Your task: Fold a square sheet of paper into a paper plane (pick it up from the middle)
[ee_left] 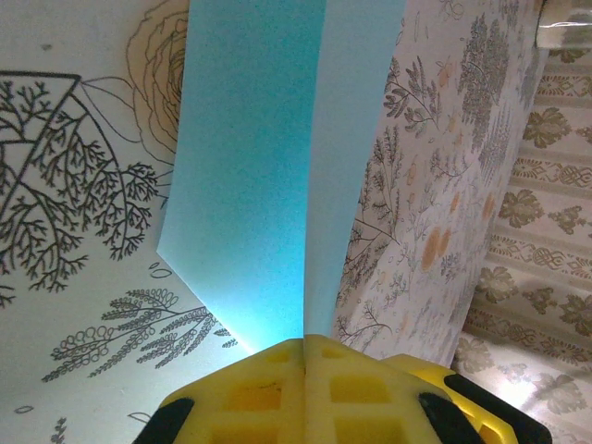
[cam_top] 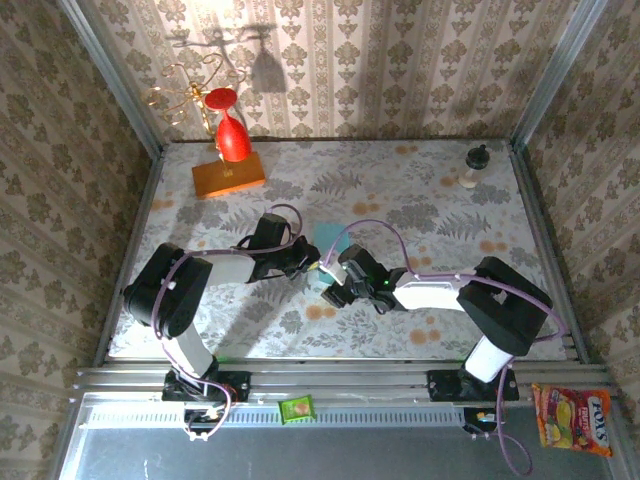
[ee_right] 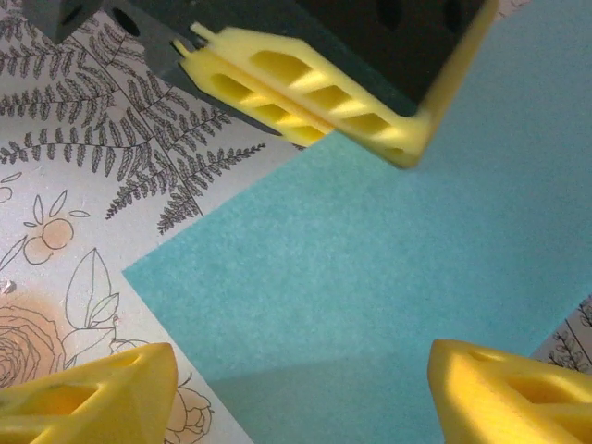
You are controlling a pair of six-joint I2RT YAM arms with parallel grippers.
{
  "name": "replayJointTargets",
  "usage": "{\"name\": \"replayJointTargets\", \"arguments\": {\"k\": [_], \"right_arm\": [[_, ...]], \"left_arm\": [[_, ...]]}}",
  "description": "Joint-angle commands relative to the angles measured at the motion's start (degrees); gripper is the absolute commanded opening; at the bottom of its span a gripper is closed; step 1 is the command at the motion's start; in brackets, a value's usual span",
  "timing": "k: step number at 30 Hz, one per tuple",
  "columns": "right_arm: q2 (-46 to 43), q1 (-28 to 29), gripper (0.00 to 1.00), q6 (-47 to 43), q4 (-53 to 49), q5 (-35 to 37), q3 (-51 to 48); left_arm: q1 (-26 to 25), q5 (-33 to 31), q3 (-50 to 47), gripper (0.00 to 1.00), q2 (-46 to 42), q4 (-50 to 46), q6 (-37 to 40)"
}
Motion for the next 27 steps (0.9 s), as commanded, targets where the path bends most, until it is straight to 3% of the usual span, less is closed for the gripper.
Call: {"name": "replayJointTargets", "arguments": {"k": [1, 19, 27], "right_arm": [[-2.6, -0.5, 0.69, -0.3, 3.4, 2.6, -0.9], [-1.9, -1.1, 0.38, 0.3, 3.3, -4.7, -0.4], [-2.3, -2.4, 0.2, 0.4, 3.4, -10.4, -0.9]], "left_arm": [[0.3, 1.3, 0.0, 0.02, 0.8, 0.8, -0.9], [0.2, 1.5, -0.6, 0.02, 0.1, 1.2, -1.3], [1.0, 0.4, -1.3, 0.17, -3.5, -1.8, -0.6]]}}
